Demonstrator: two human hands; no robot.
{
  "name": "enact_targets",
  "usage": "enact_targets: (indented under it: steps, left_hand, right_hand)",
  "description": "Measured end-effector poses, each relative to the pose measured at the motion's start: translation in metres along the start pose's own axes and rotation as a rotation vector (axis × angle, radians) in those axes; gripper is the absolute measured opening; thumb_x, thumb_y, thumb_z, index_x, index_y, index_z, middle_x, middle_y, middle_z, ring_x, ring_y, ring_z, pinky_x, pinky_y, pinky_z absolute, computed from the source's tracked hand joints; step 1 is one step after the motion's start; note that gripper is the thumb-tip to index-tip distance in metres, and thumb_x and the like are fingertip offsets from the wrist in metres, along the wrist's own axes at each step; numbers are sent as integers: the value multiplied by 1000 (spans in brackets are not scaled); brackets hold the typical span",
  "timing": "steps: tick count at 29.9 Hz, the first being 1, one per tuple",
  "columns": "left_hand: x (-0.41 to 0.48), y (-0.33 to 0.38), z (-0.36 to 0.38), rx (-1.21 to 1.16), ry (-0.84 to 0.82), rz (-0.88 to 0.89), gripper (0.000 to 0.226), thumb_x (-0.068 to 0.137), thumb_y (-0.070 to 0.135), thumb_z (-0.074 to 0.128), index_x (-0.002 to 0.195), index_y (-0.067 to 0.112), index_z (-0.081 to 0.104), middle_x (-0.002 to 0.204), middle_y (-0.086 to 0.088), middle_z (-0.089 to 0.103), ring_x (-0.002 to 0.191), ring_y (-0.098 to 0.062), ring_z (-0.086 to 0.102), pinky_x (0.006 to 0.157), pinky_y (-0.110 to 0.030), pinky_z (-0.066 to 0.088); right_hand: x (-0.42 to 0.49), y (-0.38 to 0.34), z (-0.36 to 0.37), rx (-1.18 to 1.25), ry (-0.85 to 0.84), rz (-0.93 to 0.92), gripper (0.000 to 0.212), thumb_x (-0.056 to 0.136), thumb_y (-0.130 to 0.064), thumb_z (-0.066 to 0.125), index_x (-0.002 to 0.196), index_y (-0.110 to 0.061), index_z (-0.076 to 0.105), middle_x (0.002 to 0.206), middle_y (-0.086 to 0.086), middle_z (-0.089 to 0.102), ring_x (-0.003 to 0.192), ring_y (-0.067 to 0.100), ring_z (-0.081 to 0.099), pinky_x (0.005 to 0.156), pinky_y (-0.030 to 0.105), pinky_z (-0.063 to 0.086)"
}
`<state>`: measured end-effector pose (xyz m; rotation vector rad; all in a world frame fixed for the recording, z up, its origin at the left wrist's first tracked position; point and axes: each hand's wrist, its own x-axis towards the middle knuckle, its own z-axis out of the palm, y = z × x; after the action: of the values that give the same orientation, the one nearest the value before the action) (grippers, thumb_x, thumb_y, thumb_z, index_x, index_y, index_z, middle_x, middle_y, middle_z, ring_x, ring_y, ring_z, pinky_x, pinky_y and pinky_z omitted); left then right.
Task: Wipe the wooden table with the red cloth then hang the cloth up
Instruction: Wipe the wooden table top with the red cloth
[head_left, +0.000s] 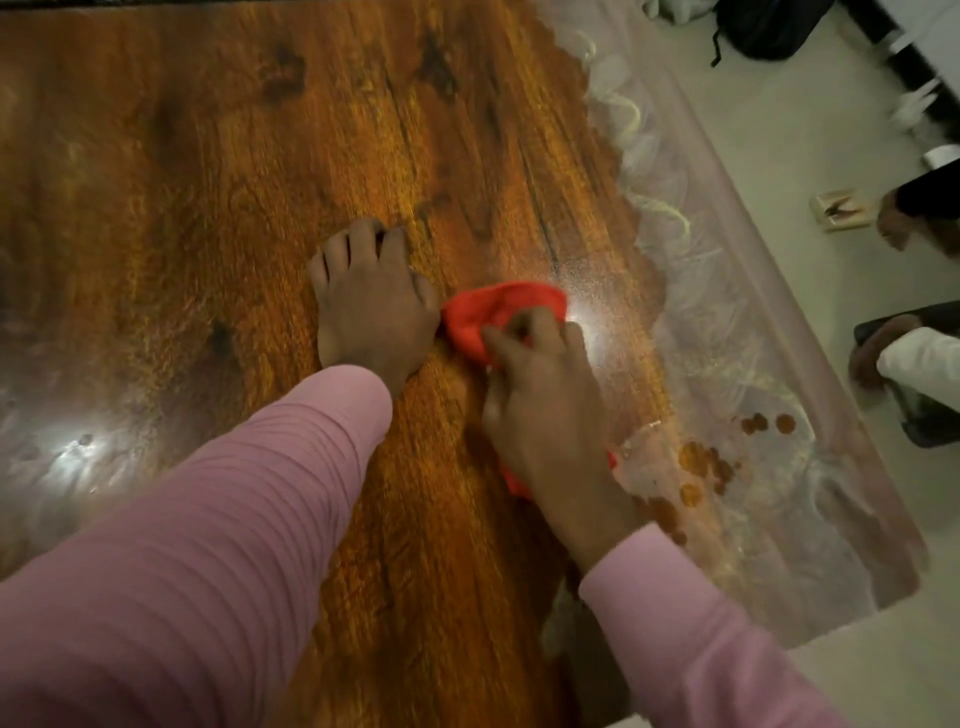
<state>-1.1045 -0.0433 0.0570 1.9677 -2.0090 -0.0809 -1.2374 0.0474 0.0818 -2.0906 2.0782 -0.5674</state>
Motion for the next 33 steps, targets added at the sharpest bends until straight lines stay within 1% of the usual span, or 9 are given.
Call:
enact_targets:
  steps: [4,8,11,15,18,20,24,26,33]
  left_hand:
    - [0,-2,-1,-7,-4,19,46,89,26,39,129,10,54,132,-13,48,121,-34,42,103,-49,30]
    - [-1,-2,0,5,-1,33,44,91,26,40,129,9,54,131,-14,48,120,-35,41,103,-50,30]
    - [0,0,1,31,-1,23,43,91,27,40,127,8,54,130,-16,48,119,-37,42,102,-50,30]
    - [-1,1,-1,78,-10,28,43,91,27,39,124,6,55,128,-17,49,116,-38,43,100,-51,31]
    - [-5,3,-7,114,-23,81,42,90,27,41,123,7,57,128,-15,50,116,-37,43,99,-50,31]
    - [-12,3,-12,125,-23,124,40,90,26,42,121,9,59,127,-14,52,114,-36,44,97,-50,31]
    - [-60,1,-24,23,-26,130,39,88,26,44,120,13,61,122,-9,55,110,-33,47,94,-47,33]
    - [-91,2,-33,-36,-53,98,40,87,27,43,121,15,61,122,-7,55,111,-31,47,94,-47,33]
    - [-153,22,-52,-102,-136,-46,51,84,30,35,128,18,57,129,-6,53,118,-28,45,98,-48,33]
  right_hand:
    - [-13,21,-11,-43,-27,-78,34,85,-18,55,116,-20,67,110,1,56,98,23,47,72,29,39]
    - [14,70,-29,-103,74,307,30,87,-13,51,110,-17,70,116,7,53,107,31,45,80,31,38]
    - [17,62,-26,-110,98,413,29,87,-14,50,108,-16,70,116,5,51,110,28,43,82,31,39]
    - [-22,10,-13,-44,60,146,36,87,-25,43,113,-21,68,110,0,52,99,18,42,74,24,32]
    - [-49,-1,-15,-53,-35,-51,34,87,-21,53,119,-22,66,112,-2,54,97,18,43,73,23,32]
    - [-44,22,-21,-77,-36,-43,34,88,-18,56,121,-21,64,115,0,54,99,18,43,76,24,35]
    - [-14,69,-35,-95,77,281,29,90,-13,51,112,-16,69,116,6,53,107,28,44,83,30,39]
    - [-14,65,-33,-110,97,319,29,90,-13,50,109,-15,71,113,7,53,108,29,44,83,32,40]
    - [-109,1,-21,-17,-59,-15,38,86,-21,47,117,-20,67,111,1,56,96,21,45,73,28,37]
